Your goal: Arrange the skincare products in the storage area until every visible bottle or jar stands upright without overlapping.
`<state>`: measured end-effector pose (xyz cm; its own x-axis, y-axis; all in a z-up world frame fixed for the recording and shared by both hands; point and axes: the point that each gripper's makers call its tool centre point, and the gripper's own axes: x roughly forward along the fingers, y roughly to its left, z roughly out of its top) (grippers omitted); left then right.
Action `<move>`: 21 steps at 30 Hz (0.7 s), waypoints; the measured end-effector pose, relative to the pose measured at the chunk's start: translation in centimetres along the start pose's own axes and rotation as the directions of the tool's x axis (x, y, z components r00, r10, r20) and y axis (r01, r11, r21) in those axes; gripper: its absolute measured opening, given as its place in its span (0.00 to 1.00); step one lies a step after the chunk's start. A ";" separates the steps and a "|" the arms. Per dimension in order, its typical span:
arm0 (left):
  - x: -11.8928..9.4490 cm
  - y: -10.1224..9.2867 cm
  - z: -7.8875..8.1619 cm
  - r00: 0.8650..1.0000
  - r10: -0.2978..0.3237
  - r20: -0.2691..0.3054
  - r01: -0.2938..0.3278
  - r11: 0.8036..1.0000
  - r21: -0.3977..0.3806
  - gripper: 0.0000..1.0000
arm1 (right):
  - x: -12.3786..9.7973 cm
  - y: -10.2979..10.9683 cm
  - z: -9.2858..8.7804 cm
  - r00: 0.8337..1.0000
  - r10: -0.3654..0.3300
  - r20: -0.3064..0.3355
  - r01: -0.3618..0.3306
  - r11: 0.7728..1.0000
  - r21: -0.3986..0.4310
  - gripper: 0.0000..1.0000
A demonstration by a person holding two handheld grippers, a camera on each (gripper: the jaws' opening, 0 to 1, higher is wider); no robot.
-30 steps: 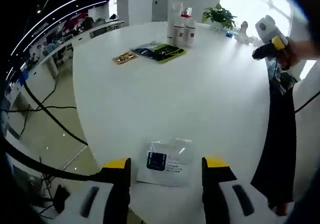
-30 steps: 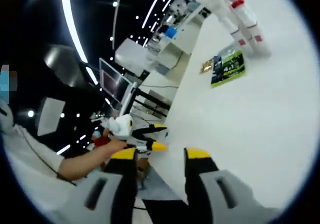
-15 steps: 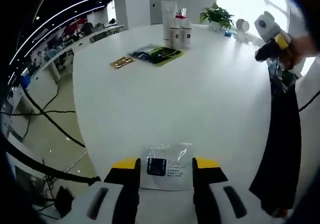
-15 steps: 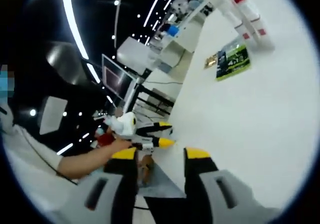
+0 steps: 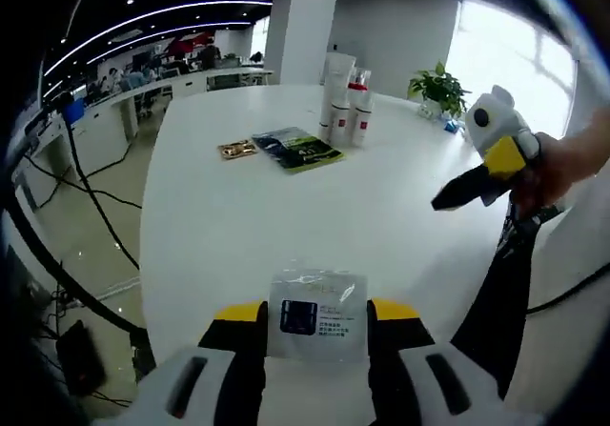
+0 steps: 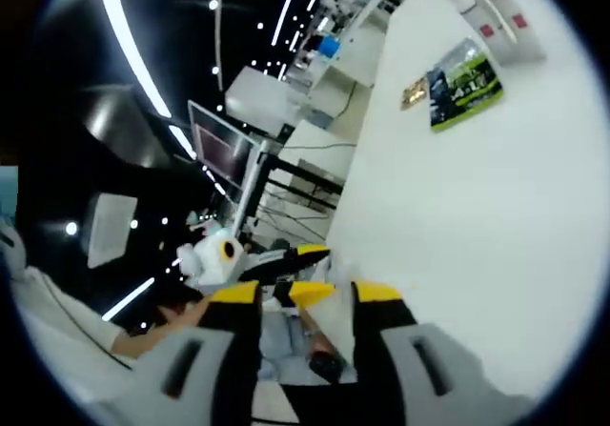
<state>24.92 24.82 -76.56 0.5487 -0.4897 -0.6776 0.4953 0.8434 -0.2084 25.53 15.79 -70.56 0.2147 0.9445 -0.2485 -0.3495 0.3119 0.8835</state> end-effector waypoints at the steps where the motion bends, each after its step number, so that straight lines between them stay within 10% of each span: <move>1: -0.1 -0.5 0.2 1.000 -0.007 0.006 0.007 1.000 0.002 0.42 | 0.1 -0.1 -0.1 1.000 -0.001 -0.006 0.001 1.000 0.007 0.36; 10: 0.2 -7.0 3.5 0.993 -0.102 0.056 0.099 0.994 0.048 0.42 | 0.8 -0.7 -1.0 0.999 0.004 -0.041 0.000 0.996 0.087 0.36; 21: 1.8 -11.8 5.9 0.981 -0.193 -0.036 0.196 0.963 0.182 0.42 | -1.4 -1.5 0.0 0.998 0.066 0.025 -0.070 0.974 0.214 0.25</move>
<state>24.02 12.71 -71.13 0.4183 -0.6346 -0.6498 0.7076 0.6763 -0.2049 25.80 13.95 -71.56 0.2138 0.9602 -0.1796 -0.1600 0.2158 0.9633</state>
